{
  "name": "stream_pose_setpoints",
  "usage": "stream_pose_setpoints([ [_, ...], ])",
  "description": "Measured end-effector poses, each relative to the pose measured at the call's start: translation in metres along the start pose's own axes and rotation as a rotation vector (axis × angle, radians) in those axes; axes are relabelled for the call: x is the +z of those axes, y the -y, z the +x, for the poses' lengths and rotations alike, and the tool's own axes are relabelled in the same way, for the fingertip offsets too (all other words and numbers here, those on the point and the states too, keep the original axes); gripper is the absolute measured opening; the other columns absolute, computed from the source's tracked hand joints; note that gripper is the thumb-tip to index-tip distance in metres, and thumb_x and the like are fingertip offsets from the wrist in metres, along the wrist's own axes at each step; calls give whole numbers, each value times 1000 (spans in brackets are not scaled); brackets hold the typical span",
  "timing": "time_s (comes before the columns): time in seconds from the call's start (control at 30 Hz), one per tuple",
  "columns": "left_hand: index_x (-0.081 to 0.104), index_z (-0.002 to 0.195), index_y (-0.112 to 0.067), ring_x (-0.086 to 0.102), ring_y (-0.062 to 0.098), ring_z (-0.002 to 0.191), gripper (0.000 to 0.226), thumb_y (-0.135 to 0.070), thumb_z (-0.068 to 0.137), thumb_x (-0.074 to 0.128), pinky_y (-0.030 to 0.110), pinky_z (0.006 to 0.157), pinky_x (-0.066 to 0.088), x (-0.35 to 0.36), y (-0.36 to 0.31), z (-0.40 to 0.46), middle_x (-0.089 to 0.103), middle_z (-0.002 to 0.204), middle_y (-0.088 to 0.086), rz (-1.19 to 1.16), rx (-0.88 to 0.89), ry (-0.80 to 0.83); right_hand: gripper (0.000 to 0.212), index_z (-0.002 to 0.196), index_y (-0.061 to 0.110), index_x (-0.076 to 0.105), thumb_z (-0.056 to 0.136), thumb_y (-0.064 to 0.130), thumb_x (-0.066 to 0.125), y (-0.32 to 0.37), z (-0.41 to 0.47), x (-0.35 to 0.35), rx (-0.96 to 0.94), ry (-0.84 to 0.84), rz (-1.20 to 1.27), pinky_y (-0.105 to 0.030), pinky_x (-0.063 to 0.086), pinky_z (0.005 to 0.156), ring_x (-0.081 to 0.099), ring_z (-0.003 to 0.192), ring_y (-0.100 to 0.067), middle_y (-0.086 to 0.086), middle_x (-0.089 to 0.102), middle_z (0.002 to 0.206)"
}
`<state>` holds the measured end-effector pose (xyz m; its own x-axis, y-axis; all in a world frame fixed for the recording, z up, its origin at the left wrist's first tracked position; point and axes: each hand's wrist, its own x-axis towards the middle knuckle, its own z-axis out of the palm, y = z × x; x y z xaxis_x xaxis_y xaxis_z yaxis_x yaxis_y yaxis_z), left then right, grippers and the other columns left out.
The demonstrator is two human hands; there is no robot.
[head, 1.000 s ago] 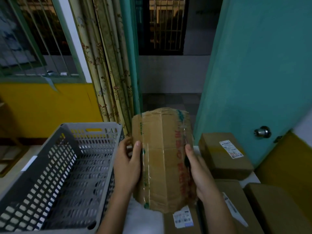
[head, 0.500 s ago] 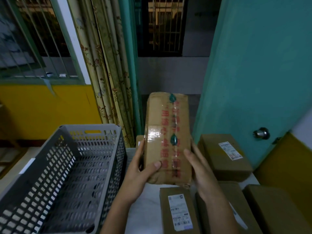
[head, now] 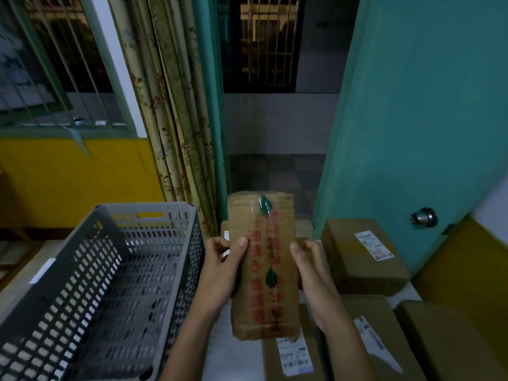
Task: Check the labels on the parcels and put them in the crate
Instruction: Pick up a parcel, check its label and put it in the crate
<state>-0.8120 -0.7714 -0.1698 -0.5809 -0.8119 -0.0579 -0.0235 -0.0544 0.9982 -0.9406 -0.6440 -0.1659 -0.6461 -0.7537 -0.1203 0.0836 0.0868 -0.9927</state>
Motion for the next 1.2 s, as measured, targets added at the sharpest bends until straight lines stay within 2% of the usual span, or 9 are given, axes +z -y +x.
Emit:
stream_pose_setpoints([
  [0.17, 49, 129, -45, 70, 9, 108, 47, -55, 85, 62, 27, 84, 59, 7, 13, 0, 68, 121, -7, 21, 70, 19, 54, 112, 26, 56, 83, 71, 47, 5, 2, 15, 11, -182, -97, -29, 44, 72, 62, 95, -8, 8, 66, 103],
  [0.33, 48, 124, -29, 70, -1, 97, 52, -51, 81, 66, 19, 74, 57, 5, 7, -3, 66, 121, -4, 5, 61, -9, 88, 125, 39, 59, 66, 102, 40, -2, 9, 12, 52, -110, -92, -46, 48, 100, 63, 114, -13, 10, 69, 119],
  [0.53, 47, 114, -23, 67, -10, 88, 48, -53, 82, 65, 9, 68, 51, 13, 3, -9, 68, 109, -7, 123, 104, -102, 114, 145, 37, 44, 59, 108, 21, 4, 9, 24, 80, -186, -186, -55, 43, 109, 55, 130, -23, 4, 60, 139],
  [0.63, 49, 110, -30, 68, -7, 89, 48, -65, 78, 60, 12, 72, 52, 8, 10, -6, 70, 106, -9, 167, 122, -164, 110, 144, 36, 44, 63, 107, 24, 3, 7, 23, 94, -155, -214, -56, 43, 108, 55, 129, -23, 4, 60, 139],
  [0.8, 54, 119, -37, 68, 7, 103, 61, -82, 79, 49, 37, 91, 54, -6, 8, 2, 68, 115, -5, 16, 70, -187, 60, 102, 42, 64, 79, 92, 39, -1, 5, 9, -18, -122, -158, -40, 52, 89, 66, 104, -12, 10, 71, 103],
  [0.87, 58, 127, -30, 68, 13, 110, 84, -94, 75, 43, 48, 100, 52, -13, 9, 3, 70, 118, -3, -9, 49, -184, 50, 112, 47, 61, 81, 84, 48, 0, 7, 2, -21, -126, -159, -36, 50, 92, 60, 118, -11, 16, 65, 118],
  [1.0, 67, 123, -30, 70, 24, 113, 67, -81, 91, 39, 57, 102, 52, -13, 3, -1, 74, 119, 5, -127, 13, -130, 81, 149, 46, 39, 76, 78, 54, -1, 9, -3, 121, -72, -102, -54, 38, 112, 46, 138, -20, 12, 48, 148],
  [1.13, 73, 106, -39, 74, 29, 104, 45, -62, 100, 35, 54, 97, 55, -9, -1, -1, 77, 109, 8, -168, -8, -79, 59, 127, 34, 62, 80, 69, 57, -3, 5, -4, 197, -13, -54, -46, 54, 95, 73, 100, -15, 11, 77, 102],
  [1.2, 72, 110, -39, 73, 26, 106, 47, -67, 98, 36, 49, 96, 55, -9, 1, 1, 77, 110, 3, -139, 6, -117, 48, 119, 26, 65, 87, 61, 59, -6, 4, -3, 168, -13, -28, -39, 59, 83, 77, 90, -16, 2, 79, 96],
])
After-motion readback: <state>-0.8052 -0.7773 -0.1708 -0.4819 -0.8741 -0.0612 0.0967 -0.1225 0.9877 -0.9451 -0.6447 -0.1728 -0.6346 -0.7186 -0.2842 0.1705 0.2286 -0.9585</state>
